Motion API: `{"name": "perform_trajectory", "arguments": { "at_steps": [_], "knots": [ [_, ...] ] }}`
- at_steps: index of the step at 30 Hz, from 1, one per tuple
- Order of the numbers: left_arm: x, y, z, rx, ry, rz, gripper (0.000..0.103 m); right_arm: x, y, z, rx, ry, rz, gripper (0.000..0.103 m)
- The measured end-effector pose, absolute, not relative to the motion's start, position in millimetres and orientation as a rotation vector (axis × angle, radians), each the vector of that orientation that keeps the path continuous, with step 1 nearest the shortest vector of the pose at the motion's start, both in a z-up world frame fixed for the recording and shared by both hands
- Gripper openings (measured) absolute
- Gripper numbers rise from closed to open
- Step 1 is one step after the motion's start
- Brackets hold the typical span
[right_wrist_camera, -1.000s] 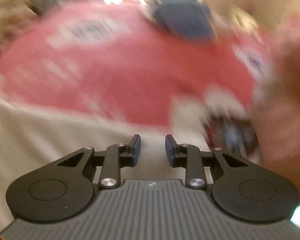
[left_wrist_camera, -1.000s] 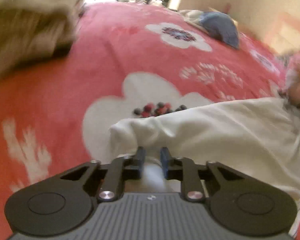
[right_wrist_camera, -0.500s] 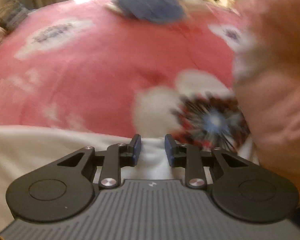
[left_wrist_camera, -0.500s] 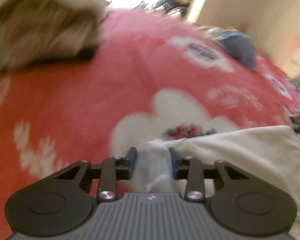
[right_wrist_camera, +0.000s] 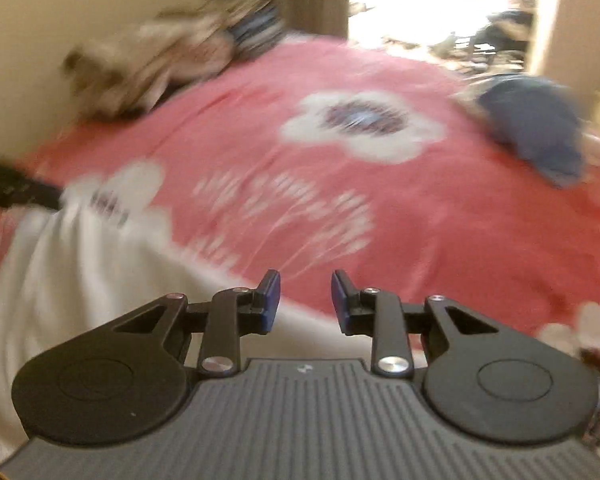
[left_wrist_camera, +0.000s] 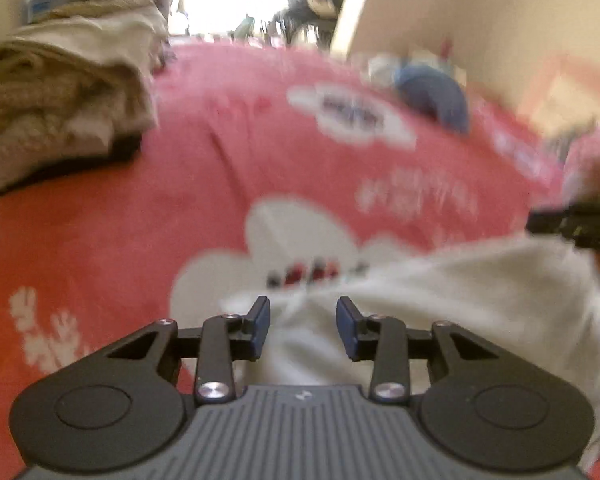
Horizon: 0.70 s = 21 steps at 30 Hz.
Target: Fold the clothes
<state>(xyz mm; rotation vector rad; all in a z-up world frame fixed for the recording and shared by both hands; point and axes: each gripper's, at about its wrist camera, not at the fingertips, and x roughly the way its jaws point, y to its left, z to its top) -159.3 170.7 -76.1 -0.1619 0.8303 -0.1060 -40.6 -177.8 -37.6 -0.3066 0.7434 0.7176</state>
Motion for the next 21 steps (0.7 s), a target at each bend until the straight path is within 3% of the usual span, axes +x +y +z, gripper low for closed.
{"name": "perform_trajectory", "arguments": {
  "at_steps": [2,4,10,16,21],
  "knots": [
    [-163,170,-85,-0.145,0.832,-0.112,0.035,-33,-193,-62,-0.363,0.795,0.638,0.026],
    [-164,176,-84,-0.17,0.835,-0.124,0.034,-16,-245,-71,-0.216,0.834,0.567,0.026],
    [-164,179,-80,-0.167,0.853,-0.135,0.033,-8,-358,-62,-0.099,0.876,0.146,0.028],
    [-191,154,-44,-0.085,0.794,-0.21,0.04,-77,-319,-17,-0.076,0.776,0.44,0.028],
    [-230,120,-58,-0.095,0.949,-0.455,0.04,-135,-276,-28,-0.217,0.897,0.762,0.027]
  ]
}}
